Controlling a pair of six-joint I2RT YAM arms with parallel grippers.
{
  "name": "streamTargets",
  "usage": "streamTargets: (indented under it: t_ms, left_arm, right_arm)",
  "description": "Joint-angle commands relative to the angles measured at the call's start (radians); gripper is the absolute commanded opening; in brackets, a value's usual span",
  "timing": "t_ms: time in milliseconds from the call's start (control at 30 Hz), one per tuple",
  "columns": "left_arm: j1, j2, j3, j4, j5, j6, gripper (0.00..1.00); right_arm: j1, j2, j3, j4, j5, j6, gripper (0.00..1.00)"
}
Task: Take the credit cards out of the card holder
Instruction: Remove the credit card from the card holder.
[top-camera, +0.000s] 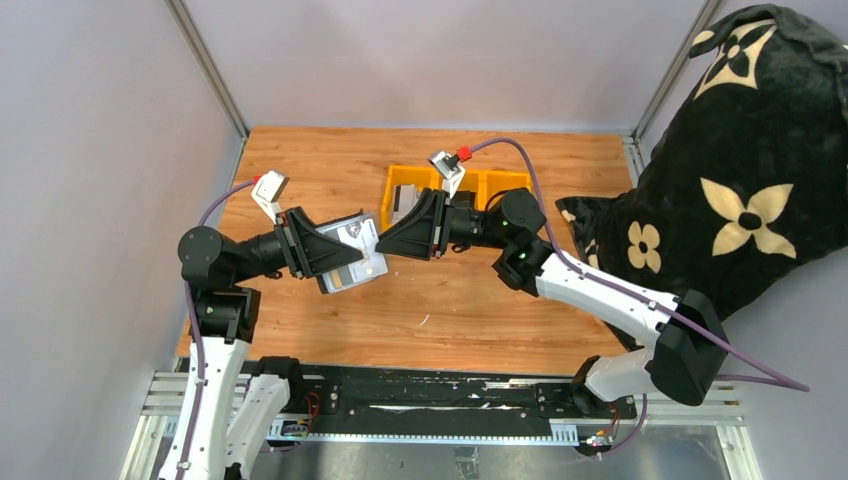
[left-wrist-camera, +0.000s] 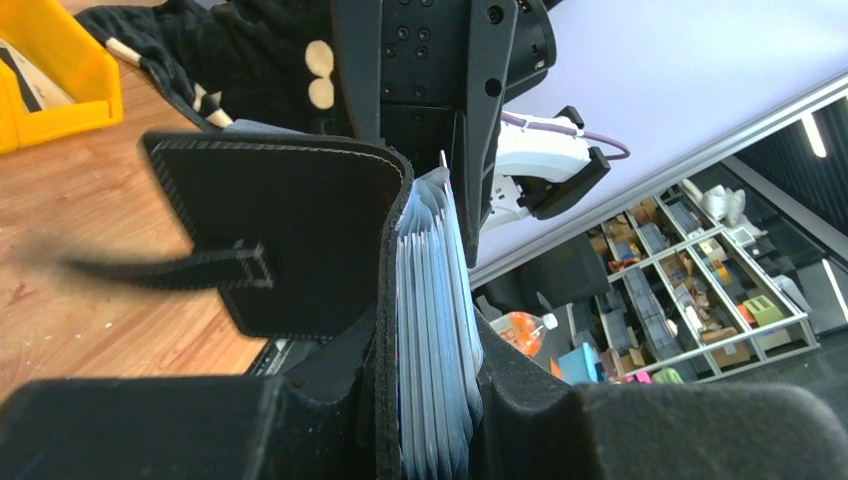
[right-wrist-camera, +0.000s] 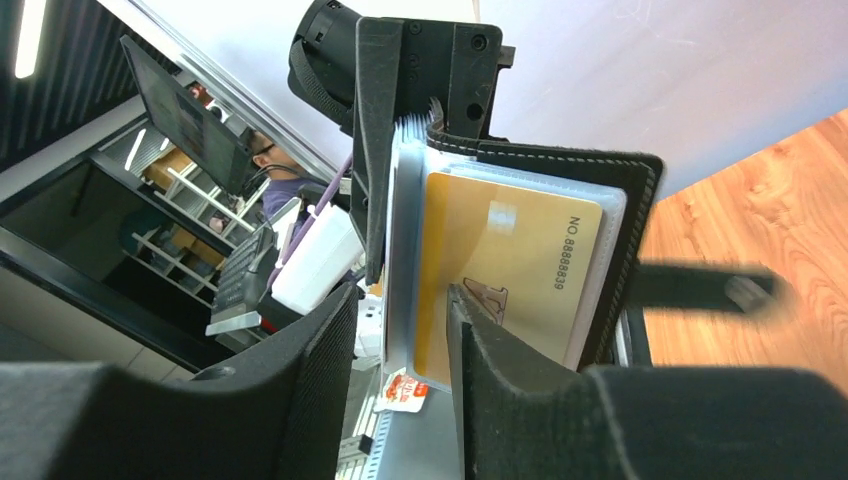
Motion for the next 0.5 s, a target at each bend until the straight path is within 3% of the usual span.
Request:
streamTargets:
  t_ms: [0, 67, 167, 333, 400, 467]
  left_arm:
    - [-0.005, -0.003, 0.050, 0.026, 0.004, 0.004, 0.08]
    - [-0.005, -0.003, 0.049, 0.027, 0.001, 0.008, 0.07]
    - [-0.005, 0.001, 0.050, 0.008, -0.002, 0.029, 0.07]
    - [-0.005, 0.011, 0.126, -0.342, -0.084, 0.323, 0.09]
    - [-0.005, 0.029, 0.168, -0.451, -0.104, 0.443, 0.11]
    - [-0.005, 0.044, 0.181, -0.486, -0.102, 0.468, 0.15]
  right_arm:
    - [0.016, 0.026, 0.029, 0.064, -0.032, 0.018, 0.43]
    - [0.020, 0.036, 0.032, 0.071, -0.031, 0.022, 0.41]
    - [0.022, 0.048, 0.042, 0.051, -0.013, 0.031, 0.29]
    - [0.021, 0.075, 0.091, 0.020, -0.037, 0.030, 0.19]
    - [0.009, 0.090, 0.121, -0.046, -0.053, 0.017, 0.09]
    - [-0.028, 0.102, 0.149, -0.123, -0.069, 0.030, 0.00]
